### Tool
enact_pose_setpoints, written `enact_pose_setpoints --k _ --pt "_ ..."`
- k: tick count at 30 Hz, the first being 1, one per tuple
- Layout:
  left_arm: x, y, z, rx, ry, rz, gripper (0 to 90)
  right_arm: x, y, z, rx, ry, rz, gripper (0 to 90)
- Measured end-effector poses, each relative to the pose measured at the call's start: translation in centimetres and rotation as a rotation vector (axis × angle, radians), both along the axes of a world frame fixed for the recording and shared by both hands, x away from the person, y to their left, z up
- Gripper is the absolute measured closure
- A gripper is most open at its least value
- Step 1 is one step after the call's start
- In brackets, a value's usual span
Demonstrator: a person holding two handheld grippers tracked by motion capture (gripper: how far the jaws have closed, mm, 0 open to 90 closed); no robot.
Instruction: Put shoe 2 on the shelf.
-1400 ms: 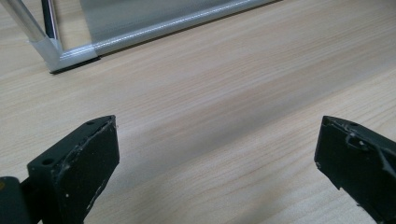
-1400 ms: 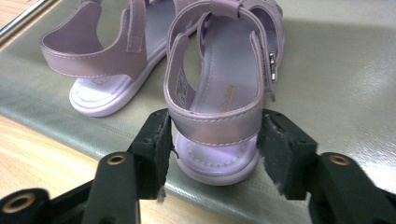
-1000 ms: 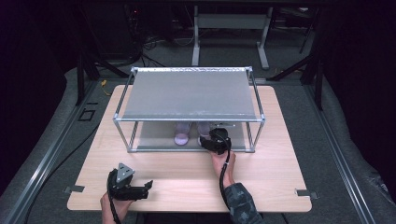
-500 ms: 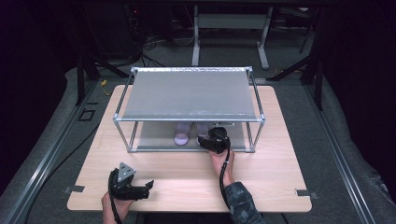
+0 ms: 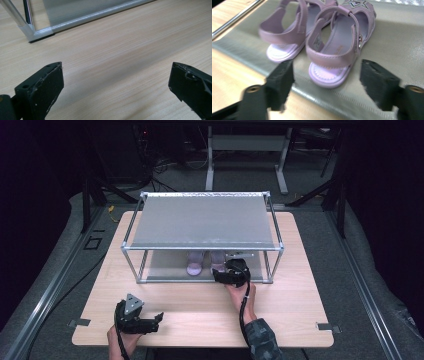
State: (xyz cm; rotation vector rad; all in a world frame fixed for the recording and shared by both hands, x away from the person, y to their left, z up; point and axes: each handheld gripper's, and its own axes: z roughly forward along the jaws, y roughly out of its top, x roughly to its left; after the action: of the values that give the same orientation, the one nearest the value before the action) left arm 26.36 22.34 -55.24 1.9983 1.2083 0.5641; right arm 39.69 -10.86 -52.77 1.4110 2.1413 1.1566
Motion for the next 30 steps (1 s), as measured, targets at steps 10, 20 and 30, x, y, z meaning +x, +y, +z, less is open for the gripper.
enact_pose_setpoints --k 10,20,30 --pt "0.1 -0.1 0.0 0.007 0.005 -0.005 0.0 -3.3 -2.9 2.0 -0.047 -0.073 0.045 12.9" --pt "0.0 0.0 -0.1 0.006 0.005 -0.002 0.0 -6.8 -6.5 2.2 -0.086 -0.089 0.039 5.3" --pt "0.2 0.0 -0.4 0.005 0.009 0.003 0.0 -9.9 -10.3 0.7 -0.135 -0.074 -0.035 1.3"
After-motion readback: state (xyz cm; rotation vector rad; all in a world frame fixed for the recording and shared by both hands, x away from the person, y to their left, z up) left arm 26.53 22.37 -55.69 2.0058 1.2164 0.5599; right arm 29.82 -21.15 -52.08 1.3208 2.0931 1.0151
